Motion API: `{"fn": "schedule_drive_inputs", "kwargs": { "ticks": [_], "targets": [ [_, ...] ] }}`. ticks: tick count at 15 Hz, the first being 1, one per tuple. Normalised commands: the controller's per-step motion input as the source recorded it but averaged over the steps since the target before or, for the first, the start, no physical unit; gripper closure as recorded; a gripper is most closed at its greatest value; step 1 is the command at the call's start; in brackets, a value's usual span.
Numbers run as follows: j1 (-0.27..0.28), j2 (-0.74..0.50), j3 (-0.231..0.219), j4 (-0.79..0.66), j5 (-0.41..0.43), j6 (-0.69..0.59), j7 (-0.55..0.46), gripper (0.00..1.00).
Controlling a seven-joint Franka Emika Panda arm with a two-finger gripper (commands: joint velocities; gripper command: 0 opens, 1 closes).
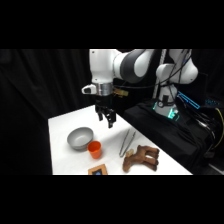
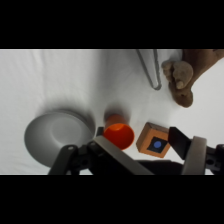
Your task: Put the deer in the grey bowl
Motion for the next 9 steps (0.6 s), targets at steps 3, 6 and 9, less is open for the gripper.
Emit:
{"fn": "schedule_drive_inputs", "kwargs": {
  "ticks": [3,6,9],
  "targets": [
    [-0.008,-0.01,0.033,0.0,-0.028,0.01,0.05,0.0],
    [0.056,-0.06,0.071,-0.04,-0.053,0.06,0.14,0.0],
    [0.118,-0.08,0.1,-0.08,-0.063,0.08,0.19,0.0]
  ]
}}
